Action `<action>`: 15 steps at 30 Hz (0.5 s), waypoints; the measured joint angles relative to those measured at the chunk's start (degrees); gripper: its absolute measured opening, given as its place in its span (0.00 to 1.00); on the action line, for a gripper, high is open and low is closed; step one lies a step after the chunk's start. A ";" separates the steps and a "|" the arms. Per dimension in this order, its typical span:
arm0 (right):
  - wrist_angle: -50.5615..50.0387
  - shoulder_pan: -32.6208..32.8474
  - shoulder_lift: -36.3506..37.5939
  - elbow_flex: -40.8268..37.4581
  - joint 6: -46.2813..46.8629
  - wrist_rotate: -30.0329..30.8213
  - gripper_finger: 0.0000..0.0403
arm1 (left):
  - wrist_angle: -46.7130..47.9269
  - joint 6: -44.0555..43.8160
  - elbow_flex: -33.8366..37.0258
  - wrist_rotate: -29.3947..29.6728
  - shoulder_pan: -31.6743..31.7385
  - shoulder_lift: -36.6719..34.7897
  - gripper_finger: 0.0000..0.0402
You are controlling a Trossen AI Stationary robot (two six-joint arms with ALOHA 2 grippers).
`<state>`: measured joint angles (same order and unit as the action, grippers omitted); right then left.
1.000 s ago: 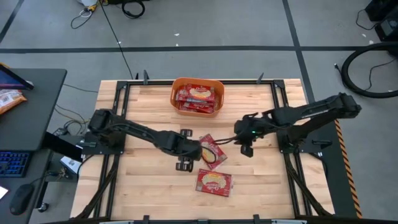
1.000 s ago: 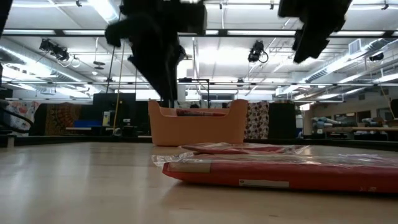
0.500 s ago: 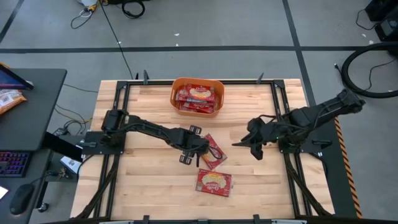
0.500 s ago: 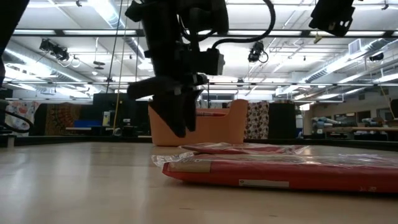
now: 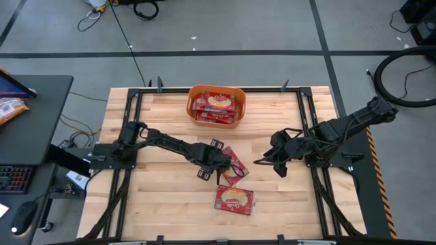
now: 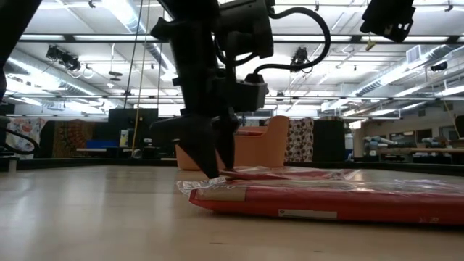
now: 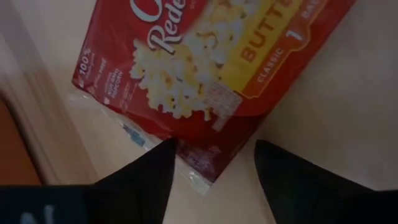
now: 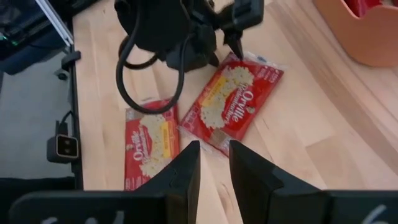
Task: Sort popcorn bags into baskets
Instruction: Put the popcorn bag into the orange bin
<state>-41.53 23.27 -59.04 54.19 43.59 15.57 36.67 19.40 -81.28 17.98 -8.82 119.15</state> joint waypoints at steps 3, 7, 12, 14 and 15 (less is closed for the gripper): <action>-0.04 0.00 -0.03 0.00 0.21 -0.12 0.23 | -0.18 -0.53 -0.06 0.28 -0.02 0.50 0.48; -0.02 0.26 -0.03 0.00 0.38 -0.43 0.23 | -0.17 -2.62 -0.02 0.22 -0.06 0.64 0.32; -0.11 0.75 -0.03 0.00 0.40 -0.55 0.23 | 0.38 -6.42 0.07 0.17 -0.06 0.74 0.10; -0.11 0.79 -0.03 0.00 0.36 -0.57 0.23 | 1.27 -7.85 0.07 -0.11 -0.05 0.73 0.03; -0.11 0.79 -0.03 0.00 0.36 -0.57 0.23 | 1.75 -8.95 0.05 -0.43 -0.04 0.53 0.02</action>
<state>-41.65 24.05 -59.07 54.19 43.94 15.00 38.41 10.45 -81.23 17.55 -8.85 119.69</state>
